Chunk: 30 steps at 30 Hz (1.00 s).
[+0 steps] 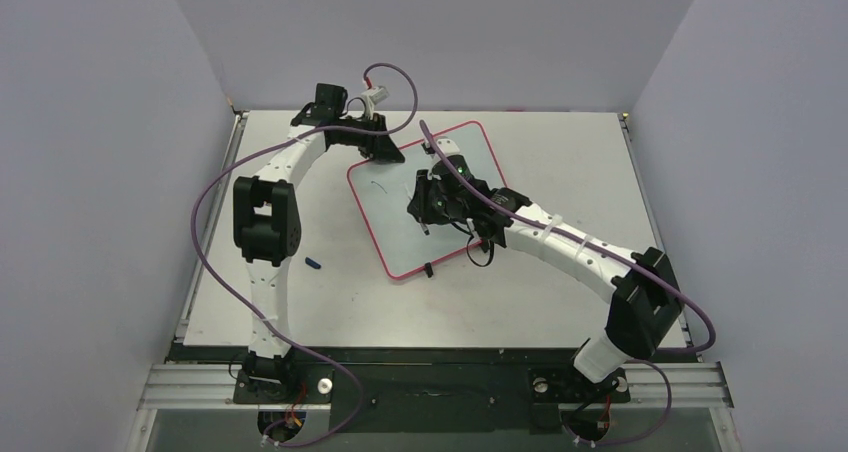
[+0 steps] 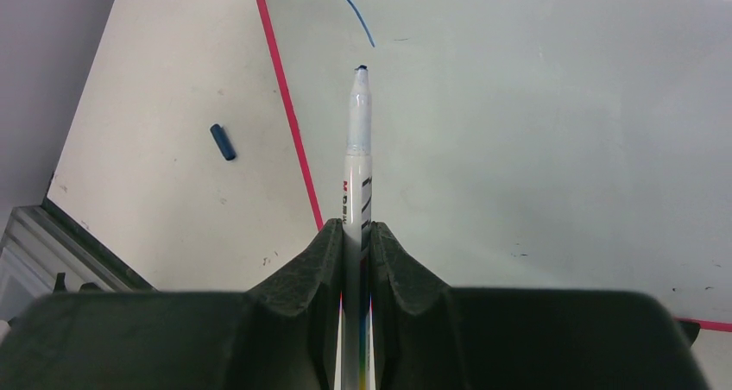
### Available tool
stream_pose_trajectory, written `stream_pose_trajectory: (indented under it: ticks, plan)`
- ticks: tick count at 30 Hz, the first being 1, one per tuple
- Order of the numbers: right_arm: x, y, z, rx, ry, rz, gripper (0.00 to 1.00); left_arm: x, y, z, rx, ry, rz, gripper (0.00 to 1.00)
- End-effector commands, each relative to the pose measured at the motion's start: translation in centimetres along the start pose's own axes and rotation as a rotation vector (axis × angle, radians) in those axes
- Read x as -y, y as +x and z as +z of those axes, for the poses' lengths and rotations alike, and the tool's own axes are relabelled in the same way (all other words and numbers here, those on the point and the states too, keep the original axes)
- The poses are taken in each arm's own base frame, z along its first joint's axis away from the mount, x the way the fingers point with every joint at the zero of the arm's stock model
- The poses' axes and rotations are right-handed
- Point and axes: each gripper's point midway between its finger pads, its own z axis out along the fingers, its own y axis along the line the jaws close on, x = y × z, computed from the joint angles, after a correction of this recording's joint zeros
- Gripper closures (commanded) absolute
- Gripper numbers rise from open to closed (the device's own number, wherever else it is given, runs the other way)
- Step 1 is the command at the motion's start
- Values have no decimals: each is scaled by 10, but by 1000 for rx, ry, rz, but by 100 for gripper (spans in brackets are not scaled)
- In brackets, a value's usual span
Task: Write a sentence on the whiteboard
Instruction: Put down the whiteboard on the whiteboard stand.
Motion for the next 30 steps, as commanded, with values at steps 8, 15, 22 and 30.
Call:
stream_pose_trajectory:
  ticks: [8, 15, 22, 30]
  plan:
    - [1, -21, -18, 79, -25, 8, 100, 28, -32, -13, 96, 37, 116, 57]
    - [7, -26, -36, 108, -33, 2, 100, 53, -54, -28, 190, 27, 144, 50]
    - [10, -28, -53, 129, -49, -13, 100, 58, -85, -46, 330, -83, 181, 45]
    - [17, -30, -70, 136, -76, -20, 100, 101, -125, -76, 464, -67, 247, 42]
